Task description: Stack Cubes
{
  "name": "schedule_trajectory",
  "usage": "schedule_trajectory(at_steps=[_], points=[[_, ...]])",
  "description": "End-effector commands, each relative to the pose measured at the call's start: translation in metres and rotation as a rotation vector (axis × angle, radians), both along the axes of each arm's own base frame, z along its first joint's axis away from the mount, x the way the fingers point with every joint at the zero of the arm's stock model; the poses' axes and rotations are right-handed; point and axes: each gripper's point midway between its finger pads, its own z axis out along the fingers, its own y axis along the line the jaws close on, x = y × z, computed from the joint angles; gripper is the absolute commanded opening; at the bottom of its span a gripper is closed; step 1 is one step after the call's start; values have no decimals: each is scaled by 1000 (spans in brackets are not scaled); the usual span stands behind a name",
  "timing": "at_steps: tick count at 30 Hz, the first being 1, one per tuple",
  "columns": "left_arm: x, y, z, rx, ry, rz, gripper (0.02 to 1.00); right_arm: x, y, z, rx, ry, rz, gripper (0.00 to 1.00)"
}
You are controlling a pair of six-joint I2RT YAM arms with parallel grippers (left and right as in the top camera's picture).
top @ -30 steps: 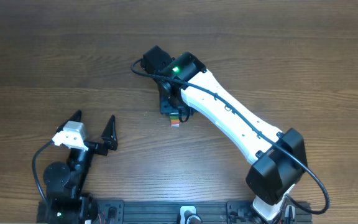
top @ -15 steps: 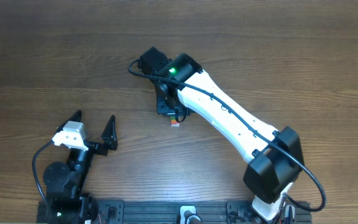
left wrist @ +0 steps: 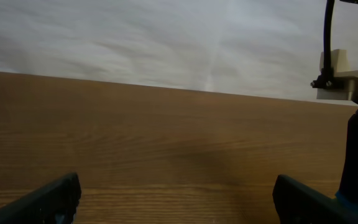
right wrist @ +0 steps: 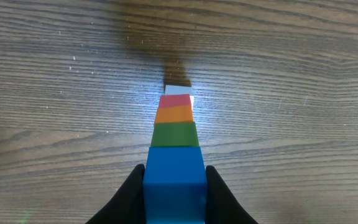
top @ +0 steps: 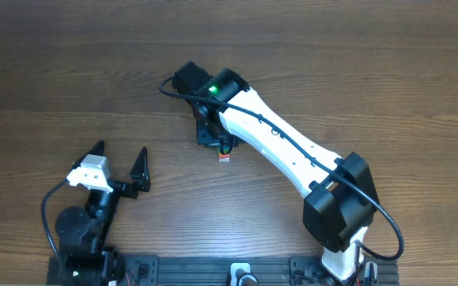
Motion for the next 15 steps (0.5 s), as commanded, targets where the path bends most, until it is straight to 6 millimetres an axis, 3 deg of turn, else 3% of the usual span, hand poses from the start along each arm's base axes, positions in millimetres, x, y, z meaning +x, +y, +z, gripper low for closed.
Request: schedule_trajectory(at_steps=[1, 15], points=[[0, 0, -1, 15, -4, 1, 996, 4, 4, 1, -4, -19, -7, 95], [0, 0, -1, 15, -4, 1, 998, 4, 0, -2, -26, -20, -8, 115]])
